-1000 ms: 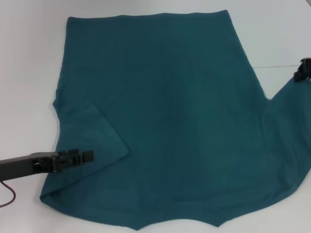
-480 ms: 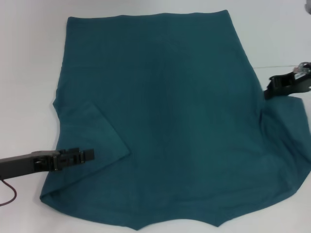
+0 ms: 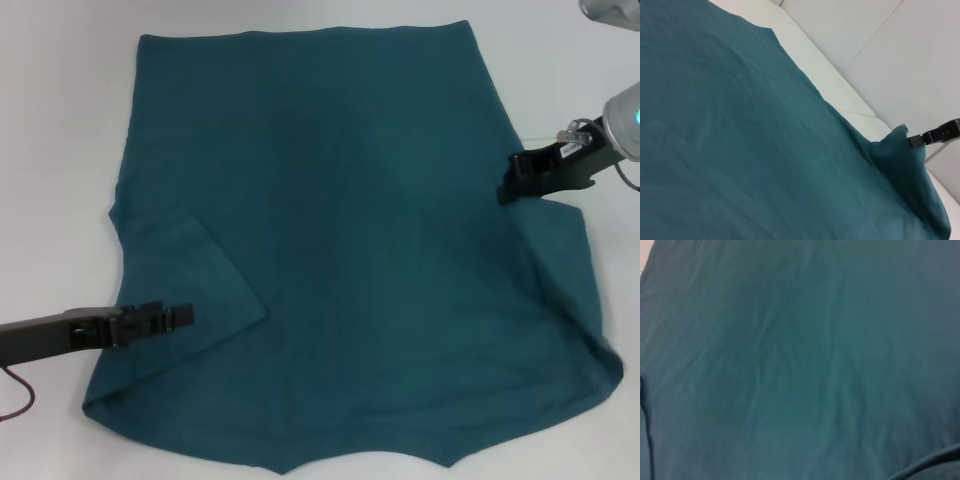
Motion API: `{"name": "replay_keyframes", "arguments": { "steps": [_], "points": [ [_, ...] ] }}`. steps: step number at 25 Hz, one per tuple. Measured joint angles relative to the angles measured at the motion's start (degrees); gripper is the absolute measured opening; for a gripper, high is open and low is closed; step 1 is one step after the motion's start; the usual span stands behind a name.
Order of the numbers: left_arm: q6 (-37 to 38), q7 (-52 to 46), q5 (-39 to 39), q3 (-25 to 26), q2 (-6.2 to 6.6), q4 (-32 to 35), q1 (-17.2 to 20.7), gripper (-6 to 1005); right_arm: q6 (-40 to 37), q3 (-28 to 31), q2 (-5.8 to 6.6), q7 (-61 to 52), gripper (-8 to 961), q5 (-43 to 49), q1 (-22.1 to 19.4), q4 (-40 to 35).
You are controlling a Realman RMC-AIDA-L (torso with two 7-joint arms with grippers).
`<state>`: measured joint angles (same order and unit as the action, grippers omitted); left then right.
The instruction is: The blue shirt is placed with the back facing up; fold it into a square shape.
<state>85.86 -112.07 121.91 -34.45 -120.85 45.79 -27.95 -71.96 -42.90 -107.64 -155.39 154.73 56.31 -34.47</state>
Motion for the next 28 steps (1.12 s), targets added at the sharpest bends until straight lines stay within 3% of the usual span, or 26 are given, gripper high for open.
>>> {"name": "replay_keyframes", "arguments": {
  "steps": [19, 24, 27, 28],
  "points": [
    [-1.71, 0.06, 0.00, 0.00, -0.07, -1.22, 0.13, 686, 2.02, -0.48, -1.56, -0.42, 32, -0.37, 2.37, 3.28],
    [-1.95, 0.23, 0.00, 0.00, 0.00, -1.43, 0.12, 687, 0.65, -0.33, -1.66, 0.12, 164, -4.37, 2.12, 3.45],
    [-2.13, 0.29, 0.00, 0.00, 0.00, -1.43, 0.30, 687, -0.77, -0.51, -1.43, 2.12, 406, -7.31, 1.77, 3.45],
    [-2.16, 0.29, 0.00, -0.01, 0.00, -1.43, 0.33, 687, -0.94, -0.52, -1.33, 2.32, 411, -7.27, 1.71, 3.38]
  ]
}}
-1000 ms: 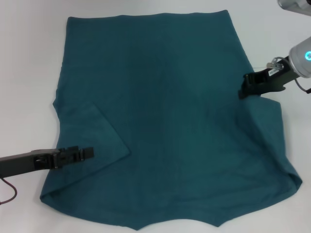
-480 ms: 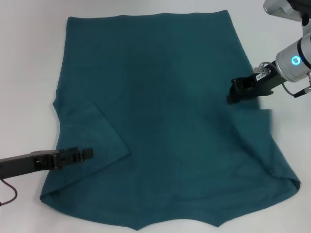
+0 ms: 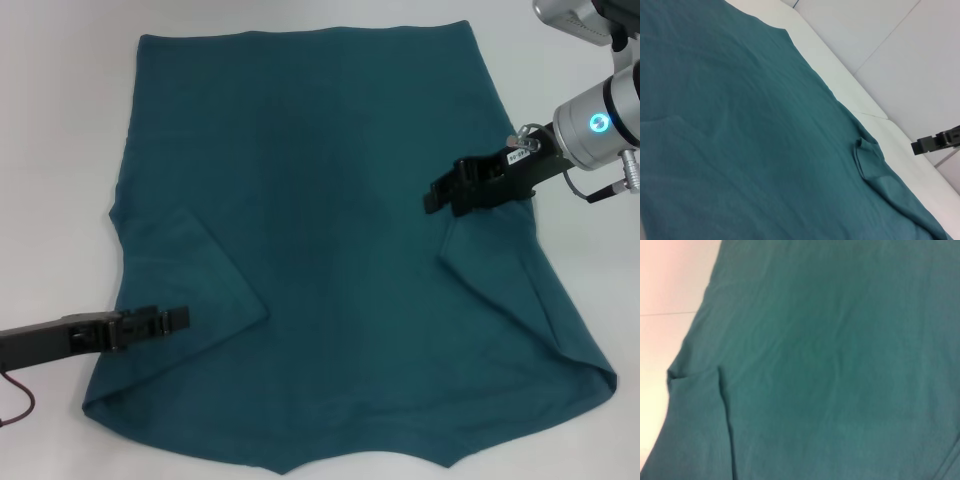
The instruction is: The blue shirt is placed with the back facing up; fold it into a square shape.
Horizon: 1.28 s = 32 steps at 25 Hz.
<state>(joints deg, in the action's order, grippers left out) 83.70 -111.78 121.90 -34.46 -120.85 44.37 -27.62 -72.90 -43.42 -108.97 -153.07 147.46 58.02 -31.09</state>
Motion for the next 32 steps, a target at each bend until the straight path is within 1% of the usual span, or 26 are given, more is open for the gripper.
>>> {"name": "replay_keyframes", "arguments": {
  "steps": [4, 7, 10, 13, 16, 20, 24, 32],
  "points": [
    [-0.03, -0.29, 0.00, 0.01, 0.00, 0.00, 0.09, 687, -1.28, -0.01, 0.87, -0.16, 429, 1.42, -0.75, -0.55],
    [-0.03, -0.43, 0.00, 0.01, 0.00, 0.02, 0.16, 687, -4.66, 0.05, 2.24, -0.29, 443, 1.55, -2.62, -1.48],
    [-0.03, -0.49, 0.00, 0.15, 0.00, 0.02, 0.19, 687, -7.54, 0.16, 3.19, -0.48, 452, 1.56, -5.20, -2.91],
    [-0.10, -0.52, 0.00, 0.38, 0.02, 0.02, 0.20, 686, -8.55, 0.24, 3.69, -0.70, 451, 1.52, -8.00, -3.61],
    [-0.22, -0.53, 0.00, 0.44, 0.05, 0.02, 0.20, 686, -8.19, 1.17, 3.75, -0.41, 450, 0.84, -10.63, -3.76],
    [-0.35, -0.68, -0.06, 0.45, 0.03, 0.02, -0.02, 686, -6.63, 2.26, 3.17, 0.41, 449, 0.20, -13.01, -3.79],
    [-0.74, -1.37, -0.06, 0.17, -0.02, 0.02, -0.48, 686, -4.56, 2.05, 2.30, 0.76, 448, 0.18, -14.01, -3.77],
    [-0.92, -1.86, 0.00, 0.05, 0.00, 0.02, -0.62, 687, 0.09, 2.18, -0.30, 1.98, 445, 0.17, -14.36, -3.11]
  ]
}}
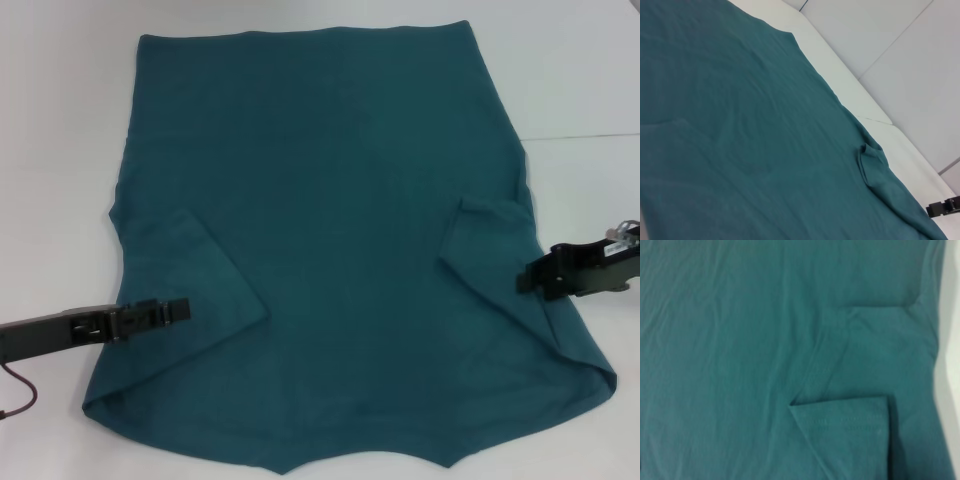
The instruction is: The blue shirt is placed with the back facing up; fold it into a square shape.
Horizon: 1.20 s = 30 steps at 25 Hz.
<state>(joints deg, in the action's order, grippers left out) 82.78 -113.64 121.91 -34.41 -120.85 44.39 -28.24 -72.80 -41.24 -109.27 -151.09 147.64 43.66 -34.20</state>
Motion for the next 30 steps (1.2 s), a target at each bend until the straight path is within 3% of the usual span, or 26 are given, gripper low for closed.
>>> {"name": "replay_keyframes", "arguments": {
  "steps": [11, 19, 22, 30],
  "points": [
    [-0.06, 0.11, 0.00, 0.32, 0.00, 0.00, 0.36, 687, 0.99, -0.39, -1.67, 0.80, 443, -0.41, 0.77, 0.10],
    [-0.64, 0.08, -0.01, 0.22, 0.01, -0.08, 0.39, 686, -5.74, -0.53, -2.44, 9.70, 443, -10.22, 1.22, 1.83],
    [-0.69, 0.04, -0.01, 0.25, 0.03, -0.09, 0.38, 686, -6.96, -0.54, -1.89, 9.35, 443, -10.43, 1.26, 1.41],
    [0.46, -3.95, -0.01, 0.45, 0.45, 0.46, 1.87, 686, -7.65, -0.36, 0.95, 8.27, 443, -10.11, -0.60, 0.87]
  ]
}}
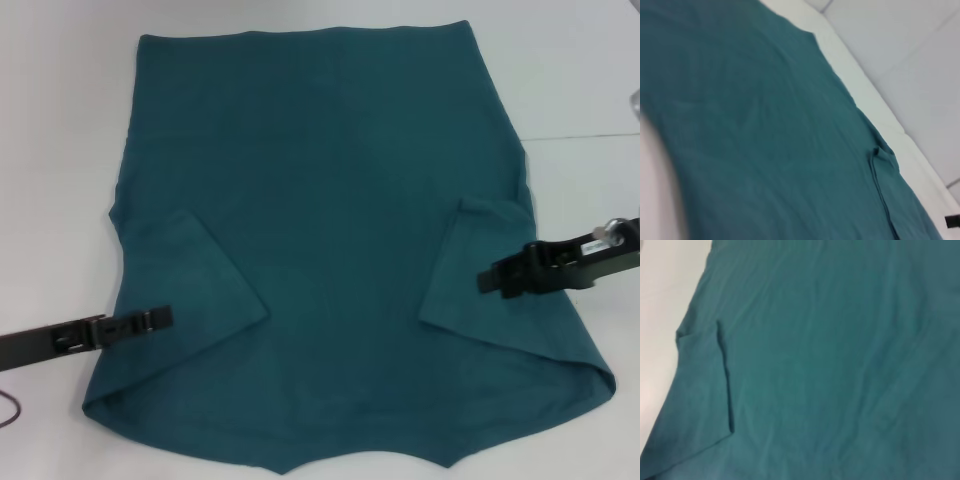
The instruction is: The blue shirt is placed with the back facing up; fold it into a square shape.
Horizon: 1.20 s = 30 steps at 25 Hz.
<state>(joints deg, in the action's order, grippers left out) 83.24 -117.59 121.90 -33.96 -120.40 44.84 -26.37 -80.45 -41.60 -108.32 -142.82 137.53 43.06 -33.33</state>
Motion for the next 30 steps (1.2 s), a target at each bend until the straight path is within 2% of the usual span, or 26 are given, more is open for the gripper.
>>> {"name": "replay_keyframes", "arguments": {
  "steps": [6, 10, 16, 30],
  "points": [
    [4.96, -15.71, 3.08, 2.44, 0.93, 2.85, 2.43, 681, -0.39, 0.33, 1.36, 0.00, 443, 0.01, -0.89, -0.26],
    [7.37, -22.52, 6.84, 5.65, 1.08, 3.15, 2.97, 680, -0.38, 0.38, 1.49, 0.29, 443, 0.00, -0.94, -0.26],
    [6.10, -23.93, 7.47, 8.73, 1.00, 2.66, 4.59, 678, 0.04, 0.40, 1.52, 0.53, 444, -0.03, -1.04, -0.65],
    [1.73, -24.39, 10.09, 8.85, 0.92, -1.55, 4.15, 671, 0.56, 0.38, 1.36, 0.60, 444, -0.21, -1.14, -0.68]
  ]
}}
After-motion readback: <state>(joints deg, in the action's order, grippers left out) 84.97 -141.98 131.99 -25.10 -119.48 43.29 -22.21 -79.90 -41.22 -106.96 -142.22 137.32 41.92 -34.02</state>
